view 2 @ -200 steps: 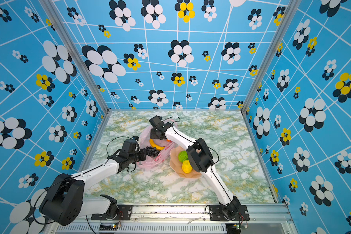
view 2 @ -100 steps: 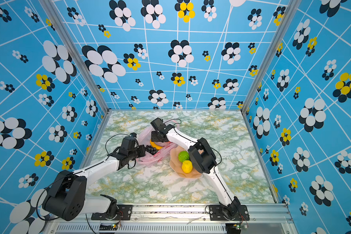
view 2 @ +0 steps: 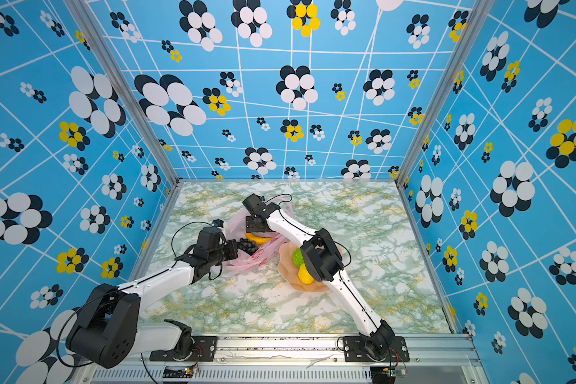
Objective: Take the fake fruits out of the plastic bag
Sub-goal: 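Close the right gripper on the dark green fruit inside the bag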
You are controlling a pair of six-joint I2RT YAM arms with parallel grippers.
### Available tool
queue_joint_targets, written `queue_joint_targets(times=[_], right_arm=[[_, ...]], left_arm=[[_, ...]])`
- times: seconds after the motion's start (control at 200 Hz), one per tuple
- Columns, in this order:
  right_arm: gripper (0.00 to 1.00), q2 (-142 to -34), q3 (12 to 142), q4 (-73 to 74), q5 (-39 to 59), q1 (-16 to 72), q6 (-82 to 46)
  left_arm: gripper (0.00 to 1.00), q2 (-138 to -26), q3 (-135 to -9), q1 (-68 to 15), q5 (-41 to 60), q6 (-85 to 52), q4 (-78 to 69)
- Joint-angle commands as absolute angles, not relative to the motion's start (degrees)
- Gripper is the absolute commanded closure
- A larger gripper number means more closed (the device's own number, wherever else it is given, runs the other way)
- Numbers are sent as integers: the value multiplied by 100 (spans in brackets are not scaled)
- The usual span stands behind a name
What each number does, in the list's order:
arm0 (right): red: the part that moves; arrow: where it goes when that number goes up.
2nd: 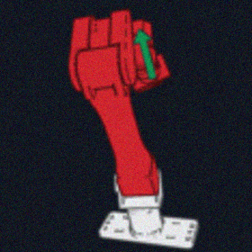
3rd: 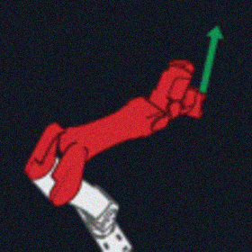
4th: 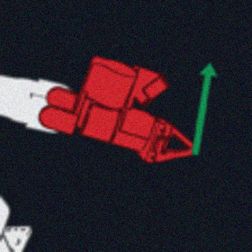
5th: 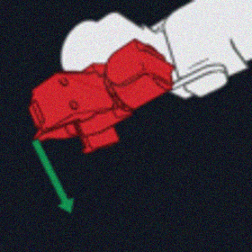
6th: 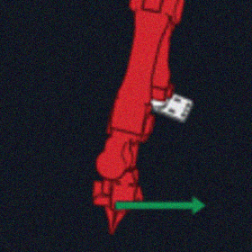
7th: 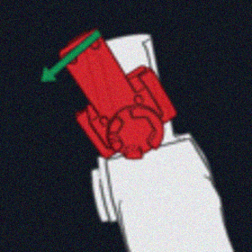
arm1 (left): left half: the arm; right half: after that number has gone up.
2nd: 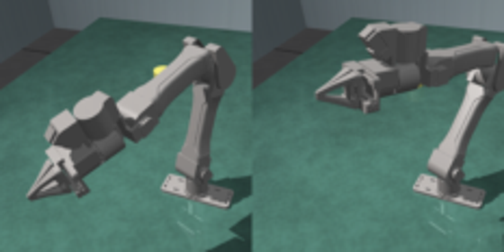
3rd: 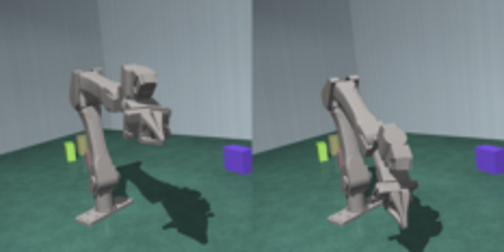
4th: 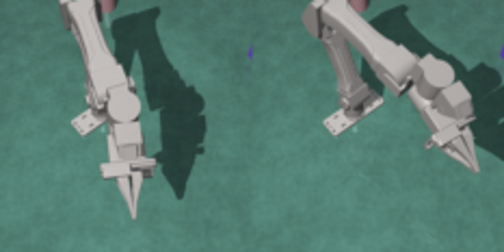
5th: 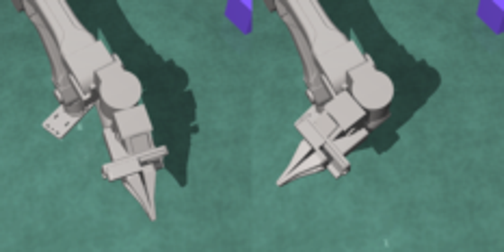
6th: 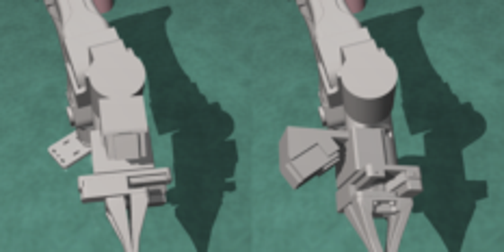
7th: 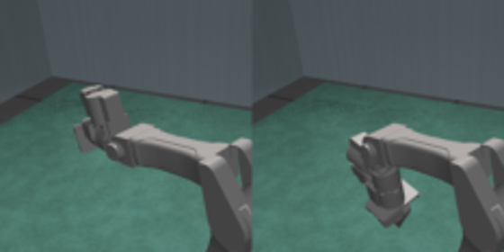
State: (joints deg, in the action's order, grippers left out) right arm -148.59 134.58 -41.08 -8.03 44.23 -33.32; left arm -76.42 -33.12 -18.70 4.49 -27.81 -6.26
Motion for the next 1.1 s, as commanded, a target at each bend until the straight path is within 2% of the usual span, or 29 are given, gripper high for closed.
queue_joint_targets(times=[0.0,0.285,0.555,0.865,1.095], right_arm=[[14,-15064,13654,-4490,-1026,4438,-3232],[28,-14476,12960,-4148,-869,4443,-3267],[28,-13835,12127,-3723,-646,4465,-3294],[17,-14001,12035,-3697,-728,4449,-3216],[21,-14203,12287,-3866,-940,4447,-3147]], left_arm=[[100,-7533,-3268,-1817,480,-2691,-703],[100,-7594,-3298,-1816,383,-2693,-633],[100,-7612,-3333,-1809,299,-2676,-563],[100,-7597,-3335,-1809,312,-2664,-547],[100,-7585,-3327,-1808,318,-2667,-562]])
